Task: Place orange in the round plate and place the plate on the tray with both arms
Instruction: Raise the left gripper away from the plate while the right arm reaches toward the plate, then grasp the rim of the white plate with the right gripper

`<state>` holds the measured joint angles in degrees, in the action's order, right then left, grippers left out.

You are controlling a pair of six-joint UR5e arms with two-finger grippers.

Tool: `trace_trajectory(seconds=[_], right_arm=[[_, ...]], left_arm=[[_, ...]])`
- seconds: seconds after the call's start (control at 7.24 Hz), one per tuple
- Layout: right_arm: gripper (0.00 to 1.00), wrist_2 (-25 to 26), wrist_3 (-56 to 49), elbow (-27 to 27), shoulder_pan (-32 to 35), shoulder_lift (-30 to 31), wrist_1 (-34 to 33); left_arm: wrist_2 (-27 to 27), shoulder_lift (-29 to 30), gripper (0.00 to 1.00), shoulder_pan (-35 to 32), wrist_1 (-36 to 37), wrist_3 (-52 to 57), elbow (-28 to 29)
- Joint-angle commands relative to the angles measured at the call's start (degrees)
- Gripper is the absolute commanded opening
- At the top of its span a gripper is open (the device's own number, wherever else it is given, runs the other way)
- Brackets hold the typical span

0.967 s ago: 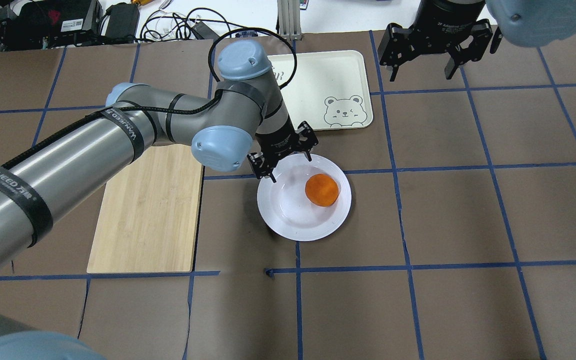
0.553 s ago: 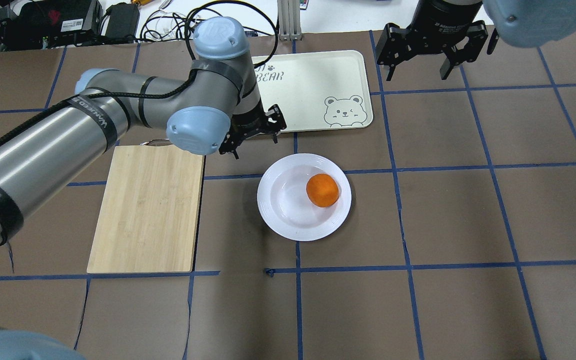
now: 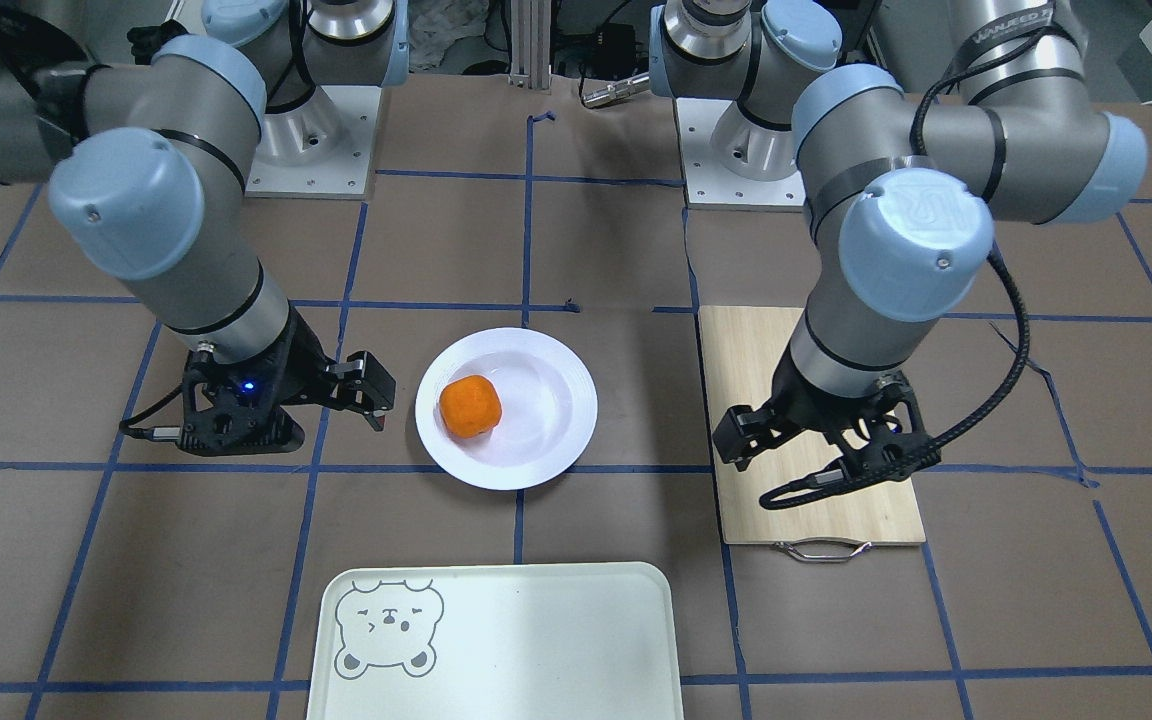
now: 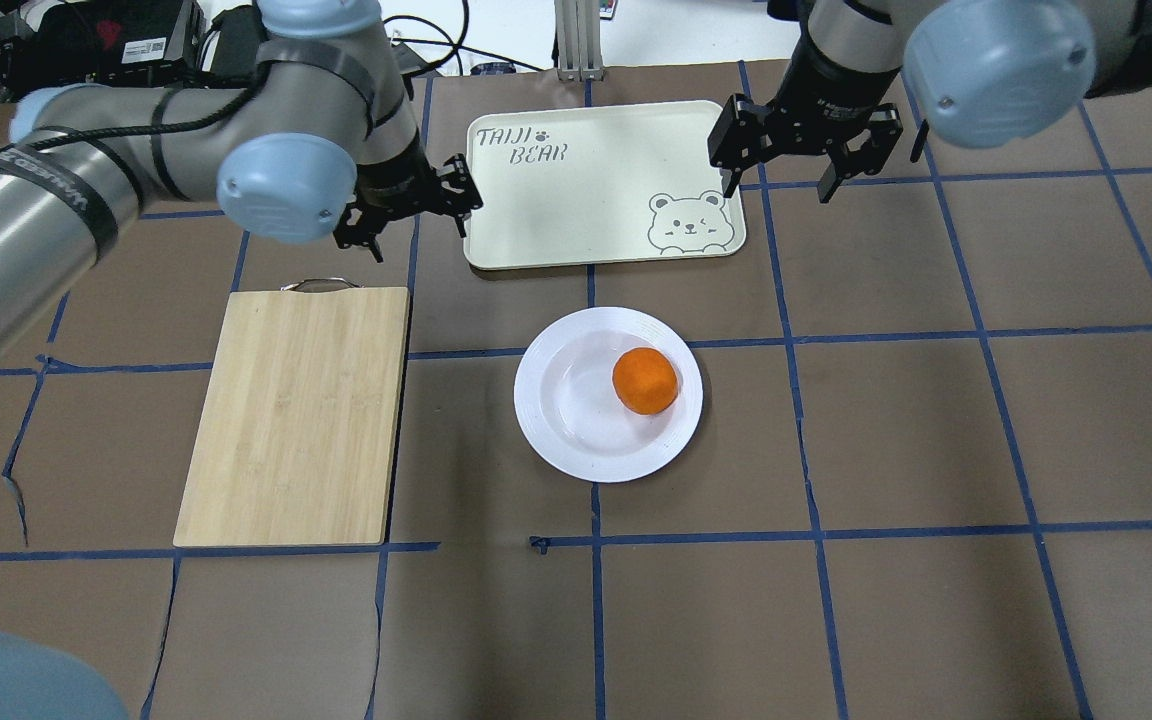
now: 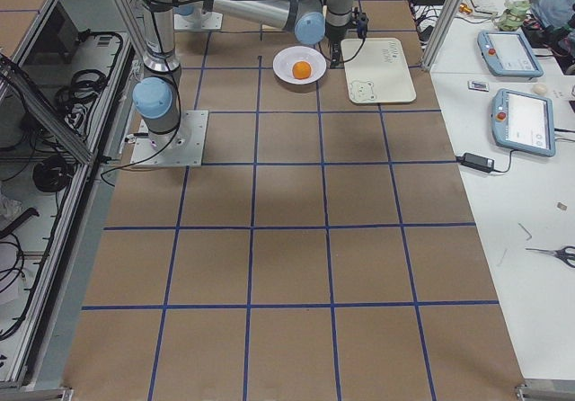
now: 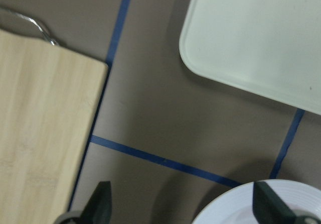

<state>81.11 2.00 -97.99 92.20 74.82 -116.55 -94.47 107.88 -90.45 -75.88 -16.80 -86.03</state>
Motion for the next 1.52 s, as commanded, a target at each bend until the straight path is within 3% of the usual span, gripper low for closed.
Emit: trace_trajectory(seconds=[0.0, 0.28, 0.41, 0.55, 0.69, 1.38], right_arm=[[1.00, 0.0, -0.1, -11.8, 0.1, -0.6, -14.8], [1.00, -0.4, 0.7, -18.3, 0.3, -2.2, -22.4], [1.00, -0.4, 1.8, -19.2, 0.9, -2.6, -23.0], [1.00, -1.7, 2.0, -20.3, 1.0, -2.8, -23.1], [1.00, -5.9, 4.2, -21.3, 1.1, -3.3, -23.2], [1.00, -6.4, 12.3, -21.3, 5.8, -3.5, -23.6]], left_arm=[[-1.0, -1.6, 1.00, 1.9, -1.6, 1.3, 0.3], [-1.1, -2.1, 1.00, 3.7, -1.1, 7.6, 0.2], [-1.8, -2.1, 1.00, 4.2, -1.4, 10.8, -0.2], [-7.0, -1.7, 1.00, 4.3, -1.6, 11.1, -0.5], [-9.0, -1.5, 1.00, 4.3, -1.1, 11.1, -1.2], [-0.2, -2.5, 1.00, 5.6, -2.3, 10.9, -1.2]])
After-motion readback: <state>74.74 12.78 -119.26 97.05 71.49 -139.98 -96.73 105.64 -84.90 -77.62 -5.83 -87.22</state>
